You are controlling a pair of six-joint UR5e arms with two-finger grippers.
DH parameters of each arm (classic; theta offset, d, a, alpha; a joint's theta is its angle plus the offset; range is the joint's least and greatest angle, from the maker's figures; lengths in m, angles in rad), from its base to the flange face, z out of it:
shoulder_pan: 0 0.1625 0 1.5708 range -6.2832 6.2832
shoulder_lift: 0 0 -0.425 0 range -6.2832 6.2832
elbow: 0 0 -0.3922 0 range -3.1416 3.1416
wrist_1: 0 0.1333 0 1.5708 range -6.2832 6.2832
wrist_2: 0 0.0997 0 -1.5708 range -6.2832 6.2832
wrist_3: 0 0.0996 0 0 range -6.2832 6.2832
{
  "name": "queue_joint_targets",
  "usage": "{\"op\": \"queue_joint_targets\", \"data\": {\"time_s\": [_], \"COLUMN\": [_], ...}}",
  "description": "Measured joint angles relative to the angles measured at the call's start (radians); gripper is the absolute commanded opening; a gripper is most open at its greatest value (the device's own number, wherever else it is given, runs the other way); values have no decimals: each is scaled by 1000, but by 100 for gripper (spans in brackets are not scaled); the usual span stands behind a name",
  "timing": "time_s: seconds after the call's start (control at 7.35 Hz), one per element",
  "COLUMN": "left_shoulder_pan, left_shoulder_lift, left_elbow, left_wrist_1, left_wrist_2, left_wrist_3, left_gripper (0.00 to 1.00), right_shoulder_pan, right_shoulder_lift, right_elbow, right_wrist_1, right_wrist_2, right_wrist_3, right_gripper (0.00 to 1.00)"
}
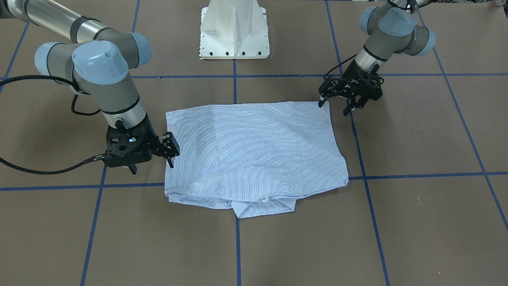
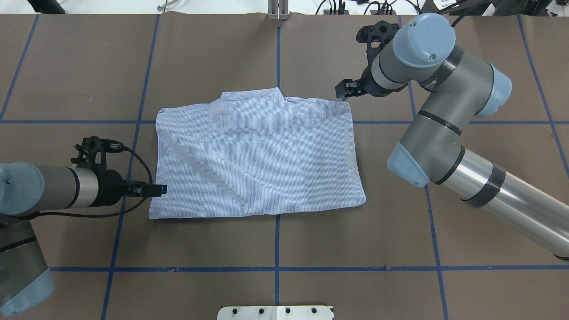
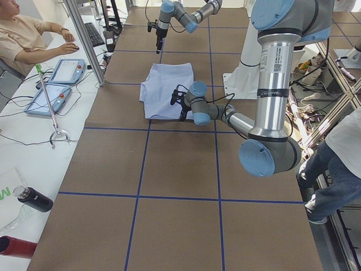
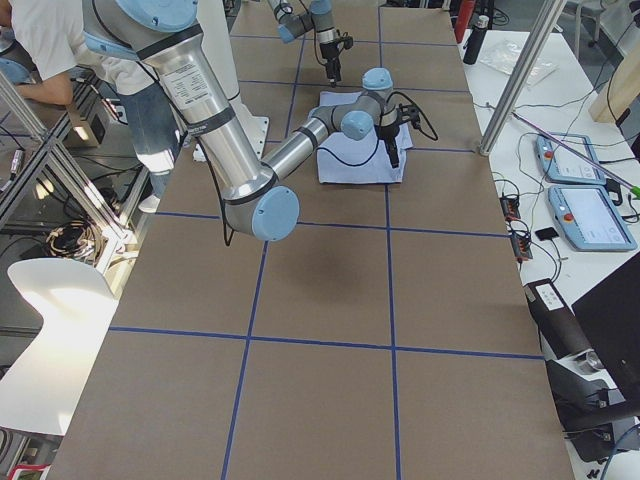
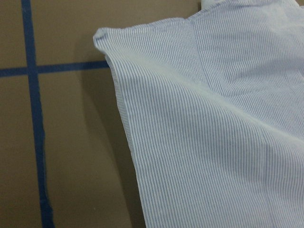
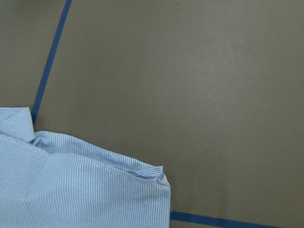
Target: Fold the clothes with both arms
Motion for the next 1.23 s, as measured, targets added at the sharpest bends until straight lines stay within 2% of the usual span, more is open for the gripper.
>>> {"op": "queue_joint_targets", "data": {"time_s": [0.14,0.82,0.95,1.09,1.23], "left_shoulder_pan": [35,82,84,86,90], "left_shoulder_lift": [3,5,5,6,6], "left_elbow": [0,13,15,15,16], "left_wrist_1": [-5,-6,-6,-6,-6], "left_wrist_2": [25,42,42,42,42], "left_wrist_3": [-31,-52,-52,-52,-52], "left_gripper": [74,72,64,49,23], "right_shoulder_pan": [0,0,0,0,0], "right_shoulder_lift": [-1,-3,-4,-5,-6], "right_elbow": [0,1,1,1,2], "right_wrist_1": [0,2,2,2,2], "right_wrist_2": [-1,-4,-5,-5,-5], "right_wrist_3": [1,5,6,6,6], "right_gripper": [100,100,100,100,100]}}
